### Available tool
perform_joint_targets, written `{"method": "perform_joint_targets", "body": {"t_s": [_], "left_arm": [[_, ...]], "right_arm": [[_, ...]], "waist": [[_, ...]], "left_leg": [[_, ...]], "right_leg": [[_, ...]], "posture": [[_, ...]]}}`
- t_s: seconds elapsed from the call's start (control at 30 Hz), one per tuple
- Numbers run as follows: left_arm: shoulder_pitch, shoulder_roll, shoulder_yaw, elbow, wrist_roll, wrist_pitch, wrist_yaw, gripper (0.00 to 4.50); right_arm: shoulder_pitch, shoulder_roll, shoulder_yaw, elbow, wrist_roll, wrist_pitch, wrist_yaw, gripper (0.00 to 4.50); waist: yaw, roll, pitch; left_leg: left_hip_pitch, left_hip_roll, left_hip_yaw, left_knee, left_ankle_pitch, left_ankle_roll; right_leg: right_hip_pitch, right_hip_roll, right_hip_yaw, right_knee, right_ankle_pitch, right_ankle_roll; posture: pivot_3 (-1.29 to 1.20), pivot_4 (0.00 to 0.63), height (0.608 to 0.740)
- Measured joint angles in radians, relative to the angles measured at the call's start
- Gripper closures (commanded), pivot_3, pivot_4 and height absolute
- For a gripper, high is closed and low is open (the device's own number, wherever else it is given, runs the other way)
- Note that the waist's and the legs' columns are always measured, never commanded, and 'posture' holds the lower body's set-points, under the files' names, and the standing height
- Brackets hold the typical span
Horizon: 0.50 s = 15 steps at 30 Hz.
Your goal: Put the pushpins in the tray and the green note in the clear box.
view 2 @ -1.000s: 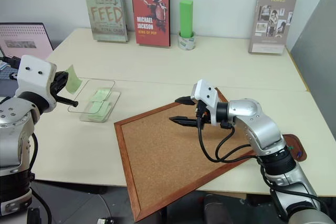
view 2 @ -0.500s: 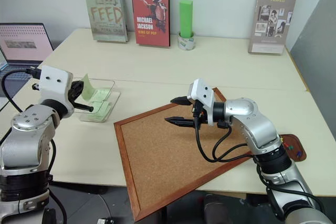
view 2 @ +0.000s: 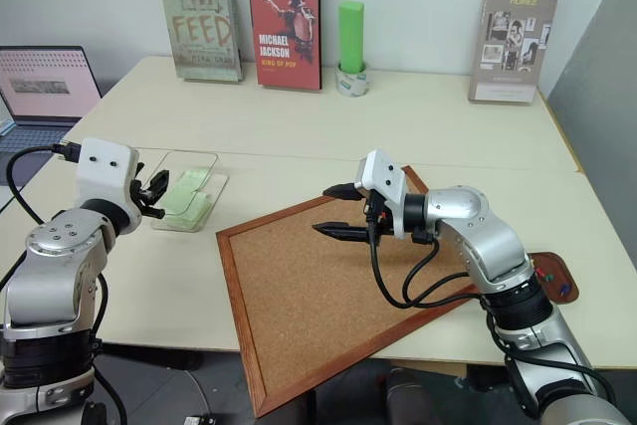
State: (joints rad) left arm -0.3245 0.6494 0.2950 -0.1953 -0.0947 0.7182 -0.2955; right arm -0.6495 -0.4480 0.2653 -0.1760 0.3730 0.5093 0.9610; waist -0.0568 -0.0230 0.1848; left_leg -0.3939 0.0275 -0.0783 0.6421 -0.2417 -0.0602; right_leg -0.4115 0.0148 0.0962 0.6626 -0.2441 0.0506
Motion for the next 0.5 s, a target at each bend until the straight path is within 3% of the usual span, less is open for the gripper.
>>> {"method": "perform_joint_targets", "body": {"t_s": [0.1, 0.3, 0.5], "left_arm": [[0.001, 0.001, 0.001, 0.0, 0.0, 0.0, 0.0, 0.99], [-0.006, -0.038, 0.048, -0.01, -0.056, -0.005, -0.001, 0.99], [-0.062, -0.174, 0.029, -0.089, -0.081, -0.085, 0.077, 0.99]], "right_arm": [[0.0, 0.0, 0.002, 0.0, 0.0, 0.0, 0.0, 1.42], [0.0, 0.003, 0.0, -0.005, 0.002, 0.001, -0.002, 1.42], [0.044, -0.009, -0.061, -0.082, 0.019, 0.034, -0.047, 1.42]], "waist": [[0.0, 0.0, 0.0], [0.001, 0.0, 0.0], [0.01, -0.001, 0.0]], "left_leg": [[0.0, 0.0, 0.0, 0.0, 0.0, 0.0], [0.0, 0.0, 0.0, 0.0, 0.0, 0.0], [-0.002, -0.001, 0.0, 0.002, 0.0, 0.0]], "right_leg": [[0.0, 0.0, 0.0, 0.0, 0.0, 0.0], [0.0, 0.0, 0.0, 0.0, 0.0, 0.0], [0.0, -0.001, 0.0, -0.001, 0.0, 0.0]], "posture": [[0.0, 0.15, 0.74], [0.0, 0.15, 0.74], [0.0, 0.15, 0.74]]}}
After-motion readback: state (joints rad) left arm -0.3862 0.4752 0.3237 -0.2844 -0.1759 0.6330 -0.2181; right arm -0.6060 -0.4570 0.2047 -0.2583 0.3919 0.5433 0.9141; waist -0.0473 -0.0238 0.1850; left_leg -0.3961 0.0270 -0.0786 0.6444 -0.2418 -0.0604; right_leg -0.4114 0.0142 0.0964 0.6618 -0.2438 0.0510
